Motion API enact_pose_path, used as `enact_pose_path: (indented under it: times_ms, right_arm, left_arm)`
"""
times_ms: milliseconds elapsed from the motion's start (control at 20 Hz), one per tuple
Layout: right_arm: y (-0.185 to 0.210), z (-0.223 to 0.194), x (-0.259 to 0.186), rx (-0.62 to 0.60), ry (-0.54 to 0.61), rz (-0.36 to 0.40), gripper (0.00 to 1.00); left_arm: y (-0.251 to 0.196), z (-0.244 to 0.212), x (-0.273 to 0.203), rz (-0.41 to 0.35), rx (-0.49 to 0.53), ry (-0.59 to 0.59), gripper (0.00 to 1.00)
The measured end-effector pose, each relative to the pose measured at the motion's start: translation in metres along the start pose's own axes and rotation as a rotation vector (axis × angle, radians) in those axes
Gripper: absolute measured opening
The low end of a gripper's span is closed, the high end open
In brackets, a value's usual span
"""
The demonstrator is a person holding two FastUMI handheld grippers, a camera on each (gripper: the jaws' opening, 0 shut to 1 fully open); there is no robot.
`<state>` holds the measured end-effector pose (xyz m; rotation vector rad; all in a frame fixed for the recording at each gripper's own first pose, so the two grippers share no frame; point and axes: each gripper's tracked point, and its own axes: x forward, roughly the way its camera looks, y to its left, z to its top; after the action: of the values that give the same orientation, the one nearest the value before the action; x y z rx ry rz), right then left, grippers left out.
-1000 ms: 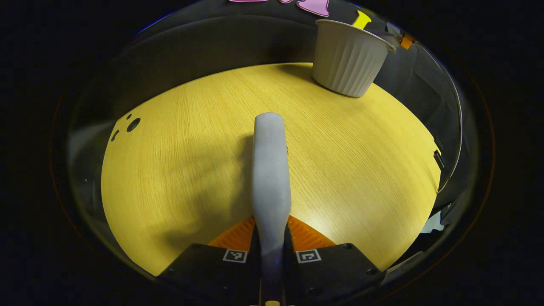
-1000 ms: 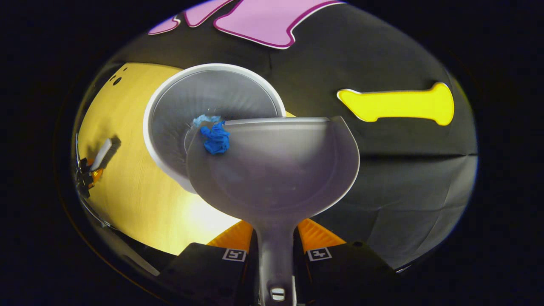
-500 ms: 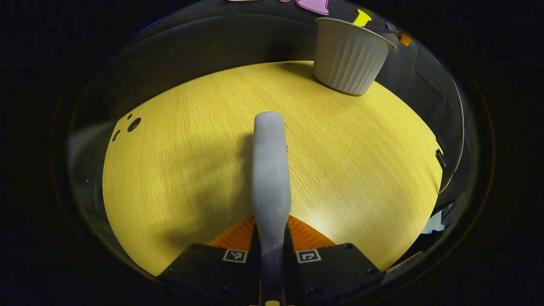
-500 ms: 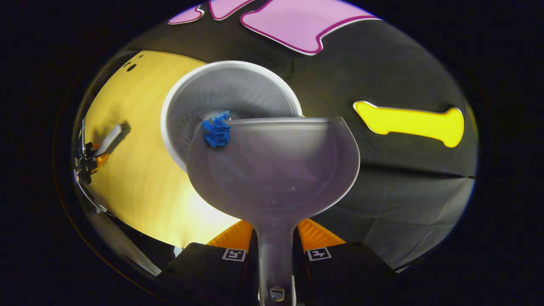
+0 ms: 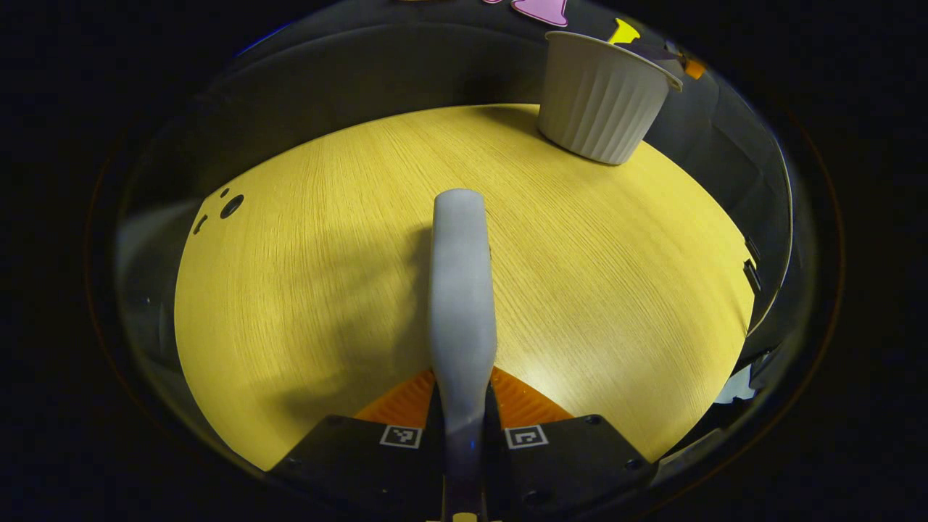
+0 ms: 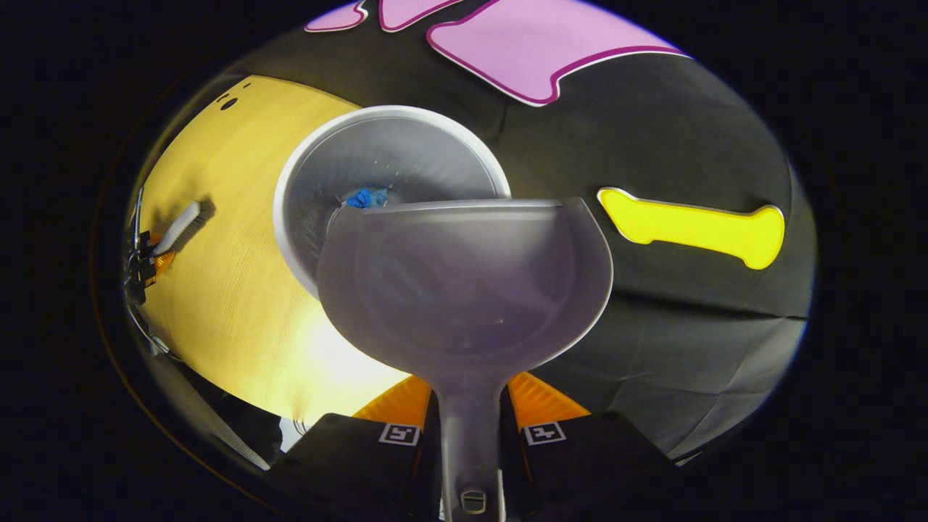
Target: Pick up the small broom and dustpan from the desktop, sweep the trash into the dustpan with the broom, and then empty the trash into the garbage bin.
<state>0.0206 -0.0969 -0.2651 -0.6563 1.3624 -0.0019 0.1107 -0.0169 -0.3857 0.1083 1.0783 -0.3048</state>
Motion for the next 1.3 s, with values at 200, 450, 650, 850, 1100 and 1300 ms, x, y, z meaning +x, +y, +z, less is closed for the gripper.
enact_pose_path:
  times_ms: [200, 450, 650, 850, 1100, 1300]
  right_arm:
    - [0.010, -0.008, -0.004, 0.170, -0.120, 0.054, 0.37]
    - [0.029, -0.019, -0.040, 0.305, -0.310, 0.114, 0.37]
    - [0.066, -0.039, -0.065, 0.347, -0.385, 0.182, 0.37]
    - [0.129, -0.068, -0.075, 0.374, -0.406, 0.275, 0.37]
    - [0.216, -0.106, -0.059, 0.399, -0.372, 0.378, 0.37]
    - [0.272, -0.128, -0.020, 0.422, -0.302, 0.439, 0.37]
  left_arm:
    - [-0.001, 0.000, 0.000, 0.012, -0.012, 0.001, 0.27]
    - [0.000, -0.001, -0.001, 0.024, -0.019, 0.005, 0.28]
    - [0.001, -0.001, -0.001, 0.038, -0.032, 0.014, 0.27]
    - [-0.001, -0.008, -0.008, 0.054, -0.038, 0.028, 0.27]
    - [0.001, -0.015, -0.010, 0.087, -0.021, 0.039, 0.26]
    - [0.003, -0.018, -0.011, 0.102, -0.025, 0.048, 0.27]
